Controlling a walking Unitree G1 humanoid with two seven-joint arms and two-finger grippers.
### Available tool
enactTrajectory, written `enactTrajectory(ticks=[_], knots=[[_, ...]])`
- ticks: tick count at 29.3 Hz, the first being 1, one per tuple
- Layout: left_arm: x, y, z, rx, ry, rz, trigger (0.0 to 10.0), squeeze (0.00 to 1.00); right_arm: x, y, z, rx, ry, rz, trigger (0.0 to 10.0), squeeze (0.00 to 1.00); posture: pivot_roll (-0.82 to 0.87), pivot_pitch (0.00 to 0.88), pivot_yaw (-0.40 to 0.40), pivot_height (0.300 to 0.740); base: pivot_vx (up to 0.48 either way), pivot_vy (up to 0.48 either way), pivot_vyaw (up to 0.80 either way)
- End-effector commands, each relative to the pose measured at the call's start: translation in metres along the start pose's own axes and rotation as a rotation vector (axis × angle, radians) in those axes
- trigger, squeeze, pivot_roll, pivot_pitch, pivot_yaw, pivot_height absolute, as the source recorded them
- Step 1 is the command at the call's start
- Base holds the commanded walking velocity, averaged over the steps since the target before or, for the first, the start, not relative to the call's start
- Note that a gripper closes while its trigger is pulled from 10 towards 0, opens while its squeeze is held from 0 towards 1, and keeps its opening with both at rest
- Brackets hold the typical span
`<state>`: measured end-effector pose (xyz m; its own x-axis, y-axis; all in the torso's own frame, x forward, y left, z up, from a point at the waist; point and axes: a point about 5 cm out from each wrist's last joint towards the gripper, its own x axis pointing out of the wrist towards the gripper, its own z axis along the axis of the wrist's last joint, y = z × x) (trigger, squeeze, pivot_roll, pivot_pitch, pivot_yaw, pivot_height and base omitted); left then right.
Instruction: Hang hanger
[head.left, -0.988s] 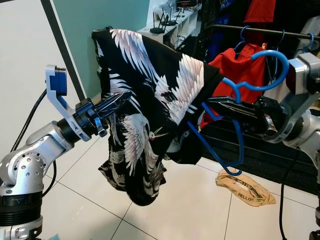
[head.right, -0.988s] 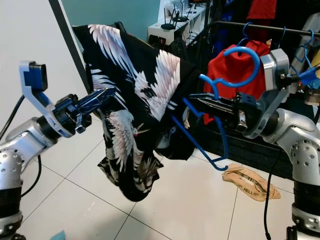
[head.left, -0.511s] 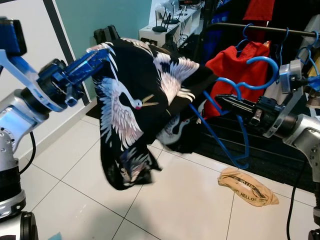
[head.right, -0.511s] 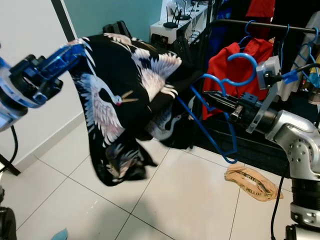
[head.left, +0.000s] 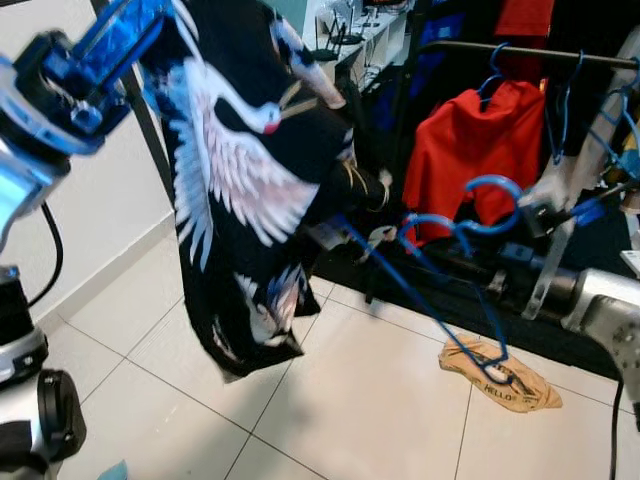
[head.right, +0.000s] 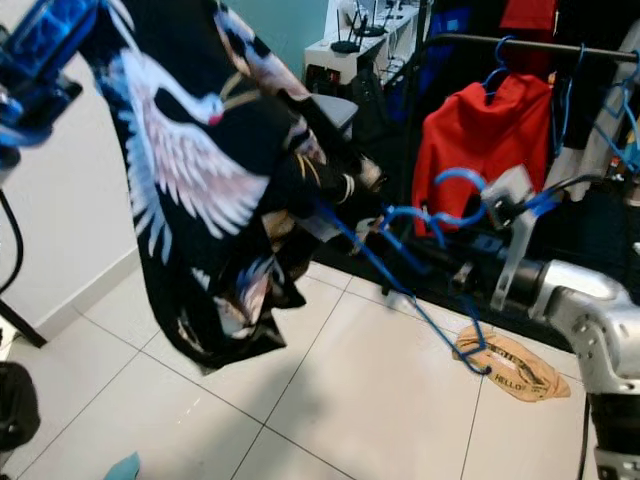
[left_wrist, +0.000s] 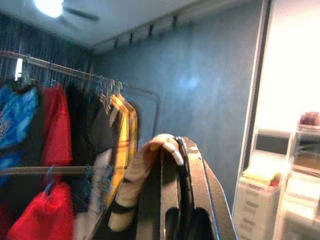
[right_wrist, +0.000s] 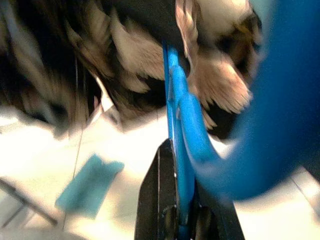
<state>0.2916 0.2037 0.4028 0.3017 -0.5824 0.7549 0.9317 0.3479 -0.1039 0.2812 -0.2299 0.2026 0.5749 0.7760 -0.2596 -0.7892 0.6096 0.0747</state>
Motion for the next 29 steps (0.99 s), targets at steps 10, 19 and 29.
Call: enactTrajectory(ticks=[10,19,29], knots=[[0.002,0.062,-0.029,-0.092,0.078,0.526,0.0,0.00,-0.005,-0.006,-0.013,-0.016,0.044,-0.075,10.0,0.00,0.00,0.025,0.084,0.740,0.000,0.000,0.00],[0.003,0.073,-0.041,-0.117,0.127,0.633,0.0,0.00,-0.005,-0.008,-0.004,0.002,-0.087,-0.136,10.0,0.00,-0.01,0.026,0.094,0.740,0.000,0.000,0.00],[0.033,0.064,-0.042,-0.187,0.000,0.569,0.0,0.00,0.008,-0.007,-0.001,0.012,-0.145,-0.165,10.0,0.00,-0.01,0.031,0.087,0.740,0.000,0.000,0.00]])
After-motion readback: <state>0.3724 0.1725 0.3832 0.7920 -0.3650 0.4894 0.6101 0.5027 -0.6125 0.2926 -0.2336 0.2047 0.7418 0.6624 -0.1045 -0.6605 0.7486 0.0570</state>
